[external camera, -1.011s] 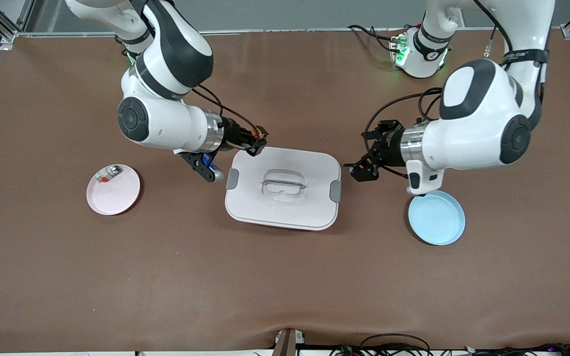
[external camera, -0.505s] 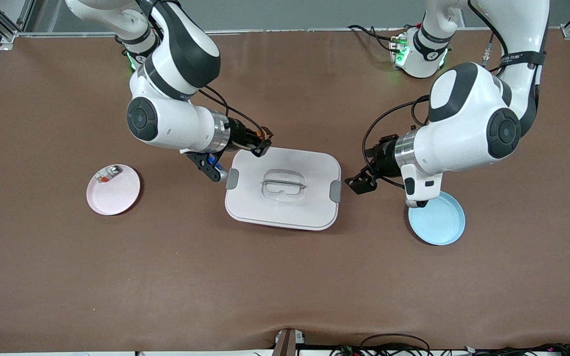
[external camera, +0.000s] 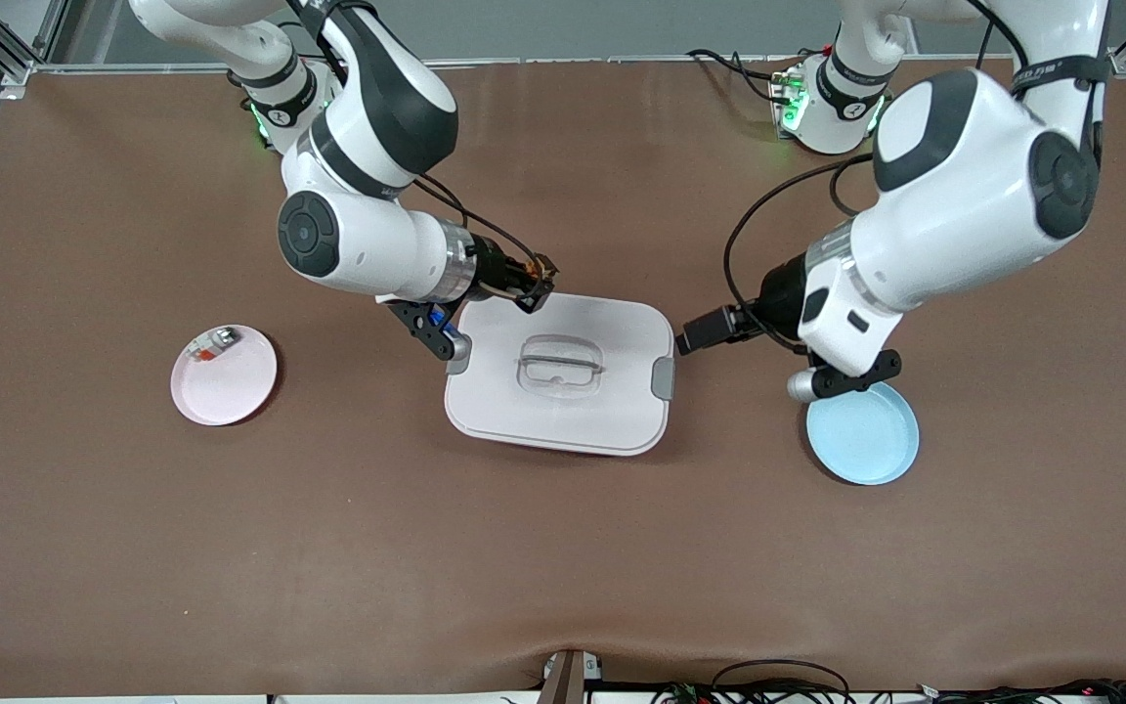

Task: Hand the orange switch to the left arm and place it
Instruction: 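Carry the switch over the box while the left gripper reaches it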

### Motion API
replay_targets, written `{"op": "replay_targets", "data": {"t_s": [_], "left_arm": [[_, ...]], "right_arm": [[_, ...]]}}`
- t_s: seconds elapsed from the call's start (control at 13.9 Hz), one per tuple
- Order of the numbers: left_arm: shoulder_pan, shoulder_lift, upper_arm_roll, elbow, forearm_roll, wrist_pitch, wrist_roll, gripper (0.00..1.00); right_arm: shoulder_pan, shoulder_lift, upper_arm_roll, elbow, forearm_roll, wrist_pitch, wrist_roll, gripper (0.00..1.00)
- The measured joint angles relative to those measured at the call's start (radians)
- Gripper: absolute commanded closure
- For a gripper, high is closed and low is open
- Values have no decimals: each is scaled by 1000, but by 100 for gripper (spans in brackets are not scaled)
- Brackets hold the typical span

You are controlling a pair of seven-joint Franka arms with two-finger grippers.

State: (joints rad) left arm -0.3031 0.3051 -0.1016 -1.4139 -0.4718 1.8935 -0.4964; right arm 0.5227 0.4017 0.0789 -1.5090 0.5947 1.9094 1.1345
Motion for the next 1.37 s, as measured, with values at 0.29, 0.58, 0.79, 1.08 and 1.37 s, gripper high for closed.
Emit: {"op": "replay_targets", "data": {"t_s": [0.29, 0.58, 0.79, 1.08, 1.37], "left_arm": [[-6, -14, -4, -25, -9, 31, 301, 0], [-13, -4, -39, -78, 10, 141, 630, 0], [-12, 2, -54, -103, 9, 217, 842, 0], [-5, 36, -59, -176, -249, 339, 1188, 0], [21, 38, -59, -238, -586, 372, 1515, 0]], "right_arm": [[10, 22, 0, 26, 0, 1, 18, 100], [35, 53, 0, 31, 0, 29, 19, 100], [37, 57, 0, 65, 0, 43, 17, 100], [52, 78, 0, 138, 0, 102, 8, 100], [78, 97, 1, 162, 0, 178, -131, 100]]}}
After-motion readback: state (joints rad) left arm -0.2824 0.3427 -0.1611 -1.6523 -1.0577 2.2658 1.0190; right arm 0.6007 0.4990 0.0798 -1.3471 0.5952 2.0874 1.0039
